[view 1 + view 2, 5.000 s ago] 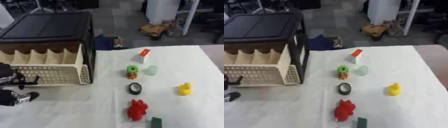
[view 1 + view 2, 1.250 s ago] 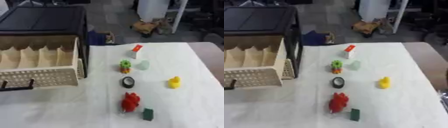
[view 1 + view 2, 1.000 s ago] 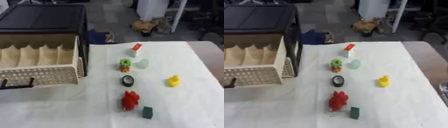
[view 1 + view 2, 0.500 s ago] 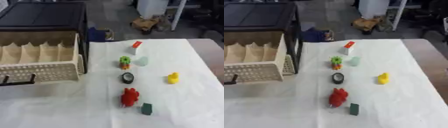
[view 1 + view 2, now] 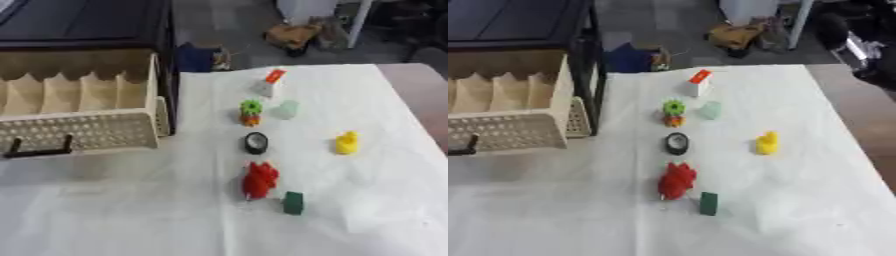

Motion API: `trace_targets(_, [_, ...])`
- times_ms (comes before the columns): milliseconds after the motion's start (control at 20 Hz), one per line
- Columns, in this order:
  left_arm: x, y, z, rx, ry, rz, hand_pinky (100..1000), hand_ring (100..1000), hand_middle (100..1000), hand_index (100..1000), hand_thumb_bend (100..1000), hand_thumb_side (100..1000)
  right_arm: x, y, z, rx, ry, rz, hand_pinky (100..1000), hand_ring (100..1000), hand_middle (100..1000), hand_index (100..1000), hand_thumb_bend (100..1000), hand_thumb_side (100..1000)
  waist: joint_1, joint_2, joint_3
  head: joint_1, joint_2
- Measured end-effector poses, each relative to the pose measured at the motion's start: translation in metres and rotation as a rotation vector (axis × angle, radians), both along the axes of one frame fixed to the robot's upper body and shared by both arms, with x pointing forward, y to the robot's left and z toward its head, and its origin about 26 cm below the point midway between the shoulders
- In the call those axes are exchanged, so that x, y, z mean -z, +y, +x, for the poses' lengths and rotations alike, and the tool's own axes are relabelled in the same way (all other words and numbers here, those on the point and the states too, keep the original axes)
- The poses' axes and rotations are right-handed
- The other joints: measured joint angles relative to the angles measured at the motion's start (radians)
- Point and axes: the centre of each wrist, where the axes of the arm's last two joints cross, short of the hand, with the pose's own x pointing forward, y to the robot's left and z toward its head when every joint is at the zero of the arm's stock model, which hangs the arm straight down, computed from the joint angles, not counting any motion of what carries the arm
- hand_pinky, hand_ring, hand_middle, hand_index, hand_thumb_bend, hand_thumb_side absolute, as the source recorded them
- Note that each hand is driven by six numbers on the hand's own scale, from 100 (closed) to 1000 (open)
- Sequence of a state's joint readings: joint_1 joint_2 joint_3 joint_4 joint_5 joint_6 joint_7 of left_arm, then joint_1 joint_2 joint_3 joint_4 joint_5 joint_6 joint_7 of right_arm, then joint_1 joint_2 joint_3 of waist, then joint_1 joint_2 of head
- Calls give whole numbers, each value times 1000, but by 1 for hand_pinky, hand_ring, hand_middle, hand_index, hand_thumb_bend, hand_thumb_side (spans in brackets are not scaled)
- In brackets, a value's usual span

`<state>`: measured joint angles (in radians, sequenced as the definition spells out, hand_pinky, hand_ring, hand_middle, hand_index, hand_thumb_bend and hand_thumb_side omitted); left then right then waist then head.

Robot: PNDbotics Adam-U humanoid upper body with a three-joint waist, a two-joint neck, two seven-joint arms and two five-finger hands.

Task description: Pick up objects from table and place into drawer.

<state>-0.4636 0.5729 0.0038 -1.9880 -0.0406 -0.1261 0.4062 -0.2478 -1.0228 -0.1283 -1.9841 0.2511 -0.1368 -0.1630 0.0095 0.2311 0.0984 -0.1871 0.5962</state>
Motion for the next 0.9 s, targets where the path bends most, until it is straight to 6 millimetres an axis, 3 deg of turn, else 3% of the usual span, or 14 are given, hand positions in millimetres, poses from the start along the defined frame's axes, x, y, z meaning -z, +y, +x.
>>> trace_targets(350, [6,-4,1,38,21,-31,549,493,585,862,100,1000,-10,7,3,-27,42,-253,801,797,740,877,802,994,-3,0,8,-10,-4])
trace_targets(400, [7,-5,1,41,25,-31,549,493,585,861,100,1000,-11,7,4,-28,52,-284,811,809,748,900,827,908,-5,0,9,-13,-5])
trace_targets(450, [7,-5,1,42,28,-29,549,493,584,860,100,1000,-11,7,5,-29,65,-314,812,810,751,902,835,926,-6,-1,12,-15,-7])
trace_targets(550, [9,-6,1,48,35,-31,549,492,585,858,100,1000,-12,7,8,-32,95,-372,818,815,750,941,855,875,-7,-2,15,-18,-9])
trace_targets(900, [12,-9,2,69,55,-39,549,490,586,856,100,1000,-15,8,19,-60,184,-486,815,809,756,911,882,728,-13,-3,26,-30,-10])
